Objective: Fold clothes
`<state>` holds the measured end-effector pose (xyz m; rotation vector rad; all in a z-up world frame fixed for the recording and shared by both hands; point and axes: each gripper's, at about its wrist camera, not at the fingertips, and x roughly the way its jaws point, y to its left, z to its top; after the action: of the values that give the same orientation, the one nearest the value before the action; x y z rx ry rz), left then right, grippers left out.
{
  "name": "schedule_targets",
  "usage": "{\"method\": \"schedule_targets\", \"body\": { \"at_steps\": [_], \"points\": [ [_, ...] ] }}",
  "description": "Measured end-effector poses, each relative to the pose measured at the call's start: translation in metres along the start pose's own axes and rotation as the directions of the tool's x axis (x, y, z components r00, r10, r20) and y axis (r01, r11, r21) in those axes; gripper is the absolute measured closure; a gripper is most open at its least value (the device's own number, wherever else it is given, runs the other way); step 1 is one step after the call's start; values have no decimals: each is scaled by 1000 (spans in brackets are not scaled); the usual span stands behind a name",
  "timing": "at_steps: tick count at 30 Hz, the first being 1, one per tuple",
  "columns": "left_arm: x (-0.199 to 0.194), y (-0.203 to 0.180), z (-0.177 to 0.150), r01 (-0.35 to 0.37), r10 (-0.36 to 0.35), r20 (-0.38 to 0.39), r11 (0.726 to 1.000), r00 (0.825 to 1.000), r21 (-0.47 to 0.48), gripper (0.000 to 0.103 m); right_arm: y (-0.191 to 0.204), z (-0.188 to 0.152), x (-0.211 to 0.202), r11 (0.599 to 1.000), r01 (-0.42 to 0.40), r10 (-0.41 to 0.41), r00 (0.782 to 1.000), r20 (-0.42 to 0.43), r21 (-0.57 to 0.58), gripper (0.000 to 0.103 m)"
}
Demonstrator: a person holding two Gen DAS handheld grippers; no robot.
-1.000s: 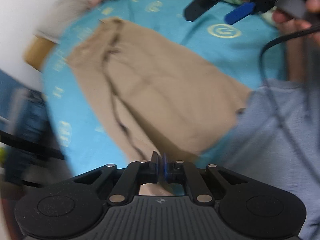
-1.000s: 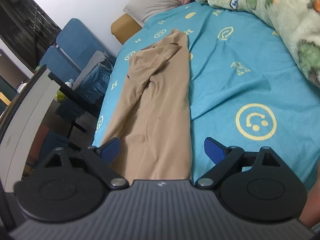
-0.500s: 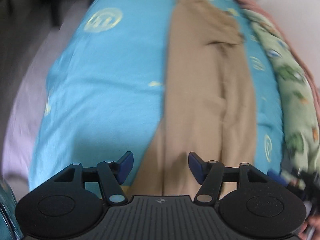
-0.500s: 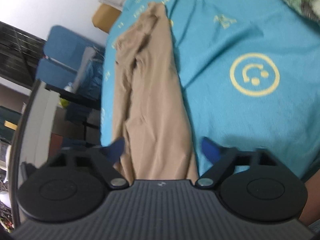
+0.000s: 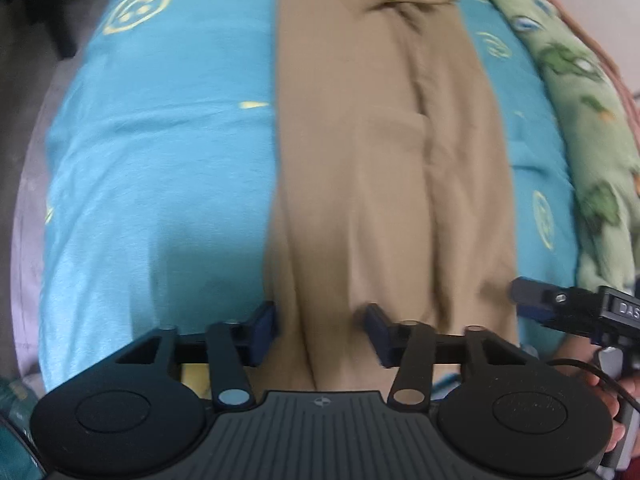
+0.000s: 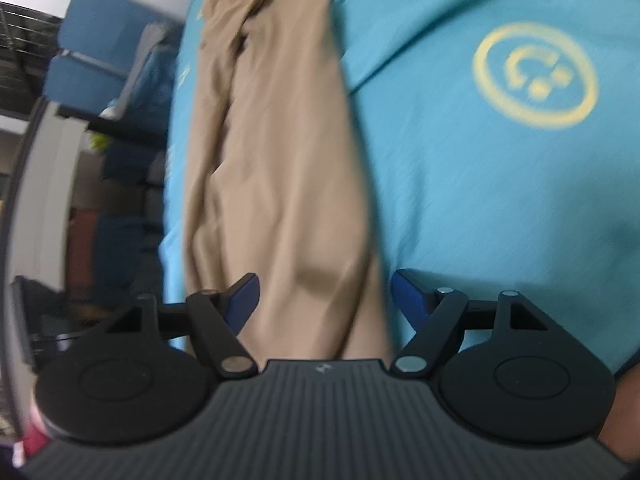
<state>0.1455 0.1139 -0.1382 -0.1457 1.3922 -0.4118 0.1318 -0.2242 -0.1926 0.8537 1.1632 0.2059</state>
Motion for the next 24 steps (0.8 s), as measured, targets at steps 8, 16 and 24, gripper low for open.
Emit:
{"method": "schedule_targets", "body": {
  "at_steps": [8, 16, 24],
  "points": [
    [-6, 18, -4, 4, -6, -14, 993, 1000, -117, 59, 8, -14, 0, 999, 20, -21, 999, -39, -40, 48],
    [0, -27, -13, -110, 122, -73, 982, 990, 156, 44, 37, -26, 12, 965, 65, -93, 991, -100, -253, 47],
    [-47, -21, -28, -88, 87, 54, 996, 995, 29, 93, 57, -28, -13, 914, 125, -153, 987, -41, -386, 93]
  ]
}}
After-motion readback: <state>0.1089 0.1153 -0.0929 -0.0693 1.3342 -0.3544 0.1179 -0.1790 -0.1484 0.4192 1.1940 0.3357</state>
